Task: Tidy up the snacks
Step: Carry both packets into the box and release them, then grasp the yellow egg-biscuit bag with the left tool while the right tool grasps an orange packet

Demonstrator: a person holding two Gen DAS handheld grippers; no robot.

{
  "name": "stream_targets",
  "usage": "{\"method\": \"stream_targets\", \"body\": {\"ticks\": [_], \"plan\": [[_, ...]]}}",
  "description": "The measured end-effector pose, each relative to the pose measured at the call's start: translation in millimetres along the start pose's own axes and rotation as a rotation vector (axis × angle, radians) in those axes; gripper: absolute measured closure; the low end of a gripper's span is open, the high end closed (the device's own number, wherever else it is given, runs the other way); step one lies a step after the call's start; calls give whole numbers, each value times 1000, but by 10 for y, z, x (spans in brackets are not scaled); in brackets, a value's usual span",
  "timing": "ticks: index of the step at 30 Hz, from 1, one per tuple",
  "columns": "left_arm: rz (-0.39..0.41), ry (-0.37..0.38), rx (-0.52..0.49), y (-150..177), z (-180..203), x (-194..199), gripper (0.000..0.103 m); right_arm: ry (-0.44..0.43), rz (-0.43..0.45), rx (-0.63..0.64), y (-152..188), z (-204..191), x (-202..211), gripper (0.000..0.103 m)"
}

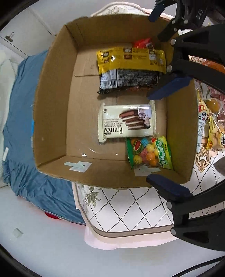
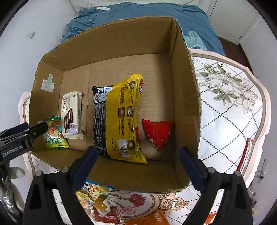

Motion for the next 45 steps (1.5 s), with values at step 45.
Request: {"method": "stream_targets", "body": {"ticks": [45], "plan": [[-30, -8, 115, 2037, 342, -38, 16, -234, -218, -513, 2430, 1086, -265, 4]]}}
Point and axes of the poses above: each gripper's, at about its wrist camera, not at the fingertips, and x roughly against the way its jaws point, z to its right, y to its underside, the point moved 5 cm from there along -x, roughly the way its jaws point, and after that the axes turned 12 degrees about -x, right-handed, at the moved point
